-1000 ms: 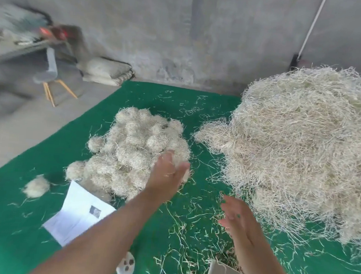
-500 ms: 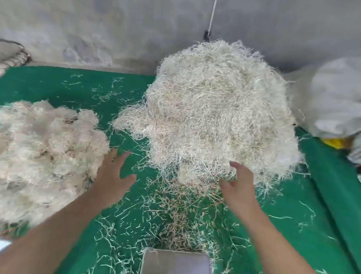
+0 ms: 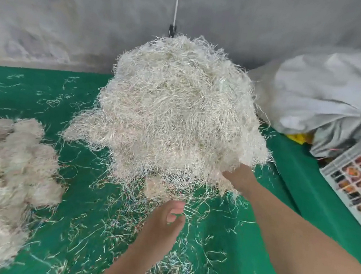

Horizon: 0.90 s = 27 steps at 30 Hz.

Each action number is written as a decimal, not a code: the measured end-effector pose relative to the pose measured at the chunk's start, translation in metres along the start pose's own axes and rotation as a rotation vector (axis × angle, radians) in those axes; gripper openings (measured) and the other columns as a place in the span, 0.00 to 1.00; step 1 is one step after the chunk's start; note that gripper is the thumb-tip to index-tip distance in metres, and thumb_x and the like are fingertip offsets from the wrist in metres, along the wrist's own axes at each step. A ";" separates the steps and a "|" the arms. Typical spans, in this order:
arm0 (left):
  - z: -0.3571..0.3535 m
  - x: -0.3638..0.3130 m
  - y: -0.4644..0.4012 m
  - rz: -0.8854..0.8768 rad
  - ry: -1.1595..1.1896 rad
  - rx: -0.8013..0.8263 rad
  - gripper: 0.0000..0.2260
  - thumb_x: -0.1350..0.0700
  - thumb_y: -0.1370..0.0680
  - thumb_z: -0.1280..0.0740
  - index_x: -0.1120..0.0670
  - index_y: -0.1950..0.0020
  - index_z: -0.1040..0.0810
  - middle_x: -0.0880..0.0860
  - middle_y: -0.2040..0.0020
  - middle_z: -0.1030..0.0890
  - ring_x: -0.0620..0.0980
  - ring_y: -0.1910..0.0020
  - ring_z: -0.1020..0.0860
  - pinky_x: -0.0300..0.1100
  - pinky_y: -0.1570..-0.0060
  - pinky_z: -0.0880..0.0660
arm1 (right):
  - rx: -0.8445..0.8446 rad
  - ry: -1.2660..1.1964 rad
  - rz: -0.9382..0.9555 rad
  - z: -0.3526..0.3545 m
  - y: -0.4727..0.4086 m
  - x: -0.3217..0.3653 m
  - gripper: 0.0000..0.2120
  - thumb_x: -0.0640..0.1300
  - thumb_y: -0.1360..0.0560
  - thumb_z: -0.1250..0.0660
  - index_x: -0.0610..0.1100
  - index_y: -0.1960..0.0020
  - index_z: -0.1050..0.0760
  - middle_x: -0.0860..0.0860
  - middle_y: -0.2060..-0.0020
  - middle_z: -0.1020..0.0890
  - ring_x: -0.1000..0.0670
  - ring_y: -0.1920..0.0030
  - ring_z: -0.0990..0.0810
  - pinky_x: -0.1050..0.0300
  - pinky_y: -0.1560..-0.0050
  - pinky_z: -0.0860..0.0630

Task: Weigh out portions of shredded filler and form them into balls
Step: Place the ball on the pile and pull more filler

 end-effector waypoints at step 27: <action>0.042 0.017 0.111 0.360 1.138 0.027 0.16 0.48 0.29 0.23 0.59 0.49 0.14 0.63 0.49 0.16 0.61 0.50 0.16 0.56 0.50 0.19 | 0.512 -0.050 0.547 -0.078 0.286 -0.008 0.62 0.67 0.36 0.19 0.78 0.25 0.67 0.70 0.20 0.53 0.56 0.20 0.43 0.43 0.20 0.42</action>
Point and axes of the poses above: each hand's wrist, its own y-axis away from the middle knuckle, its own z-axis out of the back of the hand, x = y × z, the point moved 2 cm from there along -y, towards the middle knuckle
